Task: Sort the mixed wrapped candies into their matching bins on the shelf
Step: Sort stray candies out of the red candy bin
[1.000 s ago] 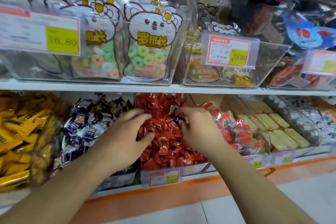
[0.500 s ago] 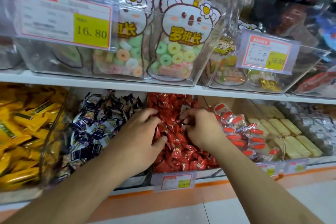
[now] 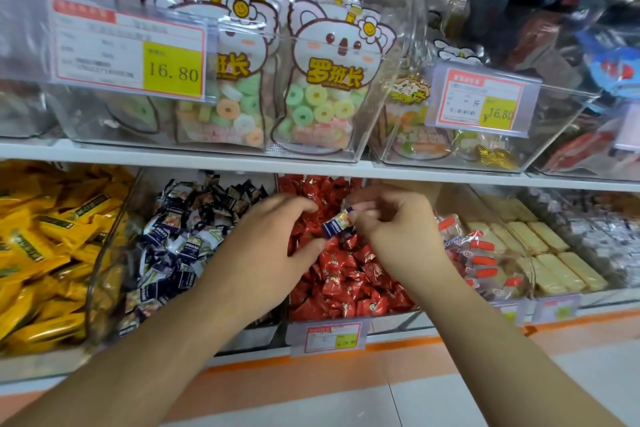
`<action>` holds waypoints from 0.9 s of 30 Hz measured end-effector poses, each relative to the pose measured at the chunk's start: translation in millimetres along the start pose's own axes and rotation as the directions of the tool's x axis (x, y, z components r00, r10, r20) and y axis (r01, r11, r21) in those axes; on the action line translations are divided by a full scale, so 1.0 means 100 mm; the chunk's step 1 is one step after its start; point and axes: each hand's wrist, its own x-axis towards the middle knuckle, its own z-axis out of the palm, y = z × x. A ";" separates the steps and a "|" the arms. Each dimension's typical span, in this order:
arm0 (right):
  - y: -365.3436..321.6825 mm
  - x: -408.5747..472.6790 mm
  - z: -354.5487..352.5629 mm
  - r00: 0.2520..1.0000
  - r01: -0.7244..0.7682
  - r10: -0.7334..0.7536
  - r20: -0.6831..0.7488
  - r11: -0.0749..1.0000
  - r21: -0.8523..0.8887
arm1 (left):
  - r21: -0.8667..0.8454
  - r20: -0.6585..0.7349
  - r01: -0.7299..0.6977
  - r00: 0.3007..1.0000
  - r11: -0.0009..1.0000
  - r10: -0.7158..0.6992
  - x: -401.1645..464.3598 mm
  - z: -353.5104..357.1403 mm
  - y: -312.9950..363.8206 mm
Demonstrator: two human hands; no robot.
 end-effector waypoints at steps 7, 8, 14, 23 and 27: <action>-0.30 -0.17 0.08 0.986 -0.060 0.010 0.166 0.953 0.299 | -0.003 -0.042 0.044 0.998 0.999 -0.044 -0.05 -0.24 0.04; -0.29 -0.16 0.04 0.990 -0.067 0.029 0.137 0.957 0.281 | 0.040 -0.064 0.071 0.996 0.997 -0.068 -0.04 -0.29 0.01; 0.04 -0.05 -0.30 0.994 -0.035 0.015 -0.111 0.982 -0.184 | 0.197 -0.053 0.196 0.980 0.960 -0.189 -0.05 -0.35 -0.14; 0.33 -0.13 -0.56 0.999 0.023 -0.004 0.038 0.850 -0.526 | 0.027 0.031 0.012 0.999 1.000 -0.013 0.28 0.27 0.20; 0.41 -0.14 -0.61 0.999 0.009 0.017 0.051 0.879 -0.477 | 0.010 0.073 0.023 0.997 1.000 -0.023 0.70 0.71 0.23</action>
